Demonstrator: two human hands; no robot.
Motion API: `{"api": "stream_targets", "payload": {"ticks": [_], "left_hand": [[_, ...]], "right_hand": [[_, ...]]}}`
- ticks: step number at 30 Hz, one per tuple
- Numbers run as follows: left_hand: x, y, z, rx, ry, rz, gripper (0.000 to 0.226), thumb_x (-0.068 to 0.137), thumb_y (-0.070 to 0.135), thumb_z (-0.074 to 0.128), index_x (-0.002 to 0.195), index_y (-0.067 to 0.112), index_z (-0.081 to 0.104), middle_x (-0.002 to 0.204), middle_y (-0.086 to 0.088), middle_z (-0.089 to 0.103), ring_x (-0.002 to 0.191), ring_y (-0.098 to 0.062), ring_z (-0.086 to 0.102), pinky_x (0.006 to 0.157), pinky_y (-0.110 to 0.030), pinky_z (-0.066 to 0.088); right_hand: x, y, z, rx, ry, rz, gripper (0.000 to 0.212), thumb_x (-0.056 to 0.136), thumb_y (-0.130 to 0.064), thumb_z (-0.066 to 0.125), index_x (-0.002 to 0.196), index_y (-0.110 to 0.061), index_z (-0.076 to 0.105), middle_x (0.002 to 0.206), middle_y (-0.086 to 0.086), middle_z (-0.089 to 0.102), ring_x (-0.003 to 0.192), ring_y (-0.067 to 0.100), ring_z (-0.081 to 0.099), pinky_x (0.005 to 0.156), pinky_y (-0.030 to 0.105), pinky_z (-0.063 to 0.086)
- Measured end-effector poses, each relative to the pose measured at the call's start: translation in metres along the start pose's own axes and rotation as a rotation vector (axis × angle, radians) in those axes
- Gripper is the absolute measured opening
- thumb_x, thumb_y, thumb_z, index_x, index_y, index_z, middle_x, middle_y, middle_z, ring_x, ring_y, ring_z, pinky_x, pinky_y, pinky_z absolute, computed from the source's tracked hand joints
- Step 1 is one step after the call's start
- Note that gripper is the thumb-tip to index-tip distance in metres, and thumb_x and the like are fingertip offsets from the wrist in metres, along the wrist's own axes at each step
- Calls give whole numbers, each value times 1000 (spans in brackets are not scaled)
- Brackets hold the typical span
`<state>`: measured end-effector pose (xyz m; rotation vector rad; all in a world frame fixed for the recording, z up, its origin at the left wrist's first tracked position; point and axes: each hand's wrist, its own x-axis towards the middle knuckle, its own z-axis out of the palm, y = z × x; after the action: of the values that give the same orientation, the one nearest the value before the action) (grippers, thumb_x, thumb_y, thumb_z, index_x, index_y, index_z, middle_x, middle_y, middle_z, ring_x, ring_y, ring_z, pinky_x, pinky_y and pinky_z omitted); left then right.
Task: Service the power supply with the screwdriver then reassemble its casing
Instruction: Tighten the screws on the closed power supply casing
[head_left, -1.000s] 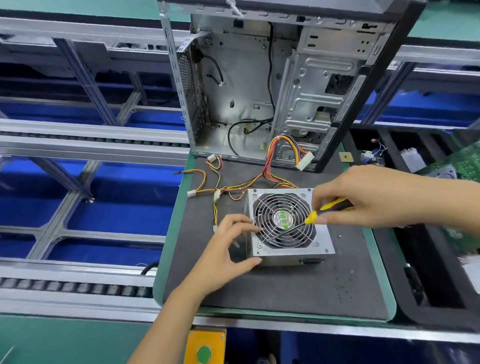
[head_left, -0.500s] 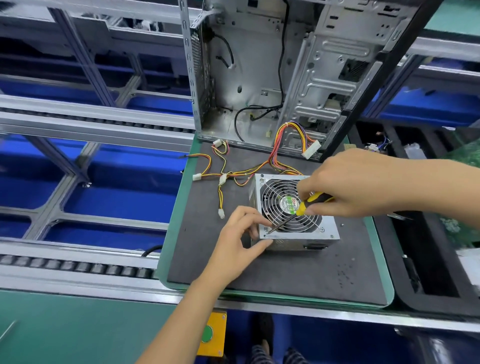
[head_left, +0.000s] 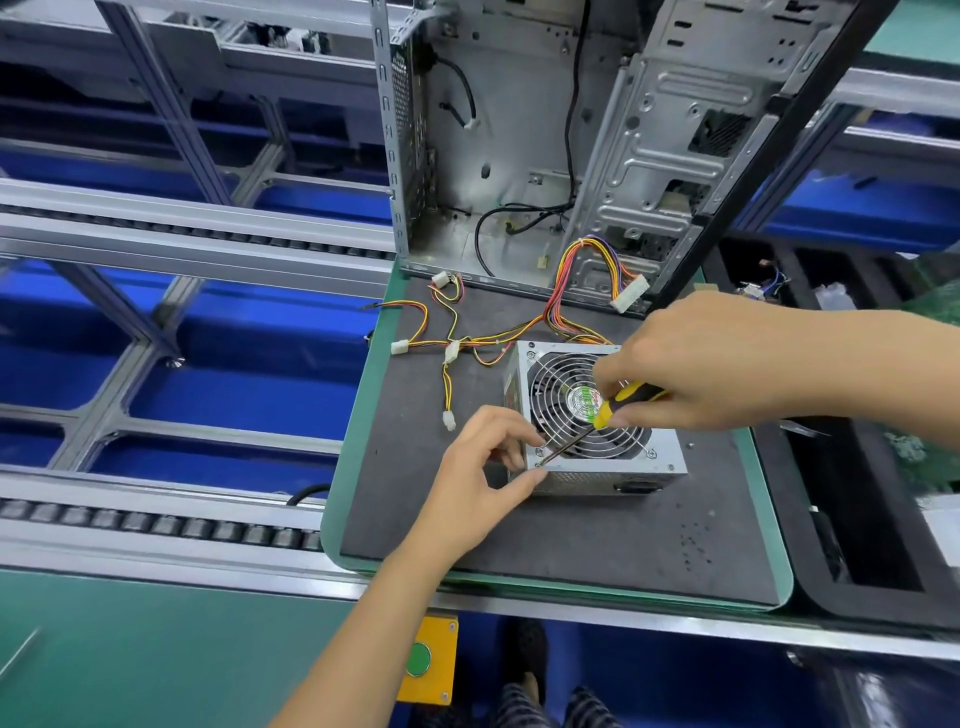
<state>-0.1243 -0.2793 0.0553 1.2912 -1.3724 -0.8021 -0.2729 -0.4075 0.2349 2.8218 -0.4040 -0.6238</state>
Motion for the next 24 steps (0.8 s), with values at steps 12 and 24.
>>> {"api": "stream_targets", "payload": {"ticks": [12,24], "left_hand": [[1,1,0,45,-18,-65,12,83,2,73,88,11,67,113,2,53,76,-13,56,78,-18,48],[5,6,-3,38,-23,-219,17,80,10,78,83,22,67,111,7,44,75,-2,54,75,-11,46]], "right_hand": [[3,-9,-6,-47,-64,6,30,92,-56,37,100,-31,53,62,-9,36,62,17,39,54,29,32],[8,-6,-7,-71,-42,-13,29,91,-56,39,99,-32,54,60,-11,36,50,2,27,43,22,19]]}}
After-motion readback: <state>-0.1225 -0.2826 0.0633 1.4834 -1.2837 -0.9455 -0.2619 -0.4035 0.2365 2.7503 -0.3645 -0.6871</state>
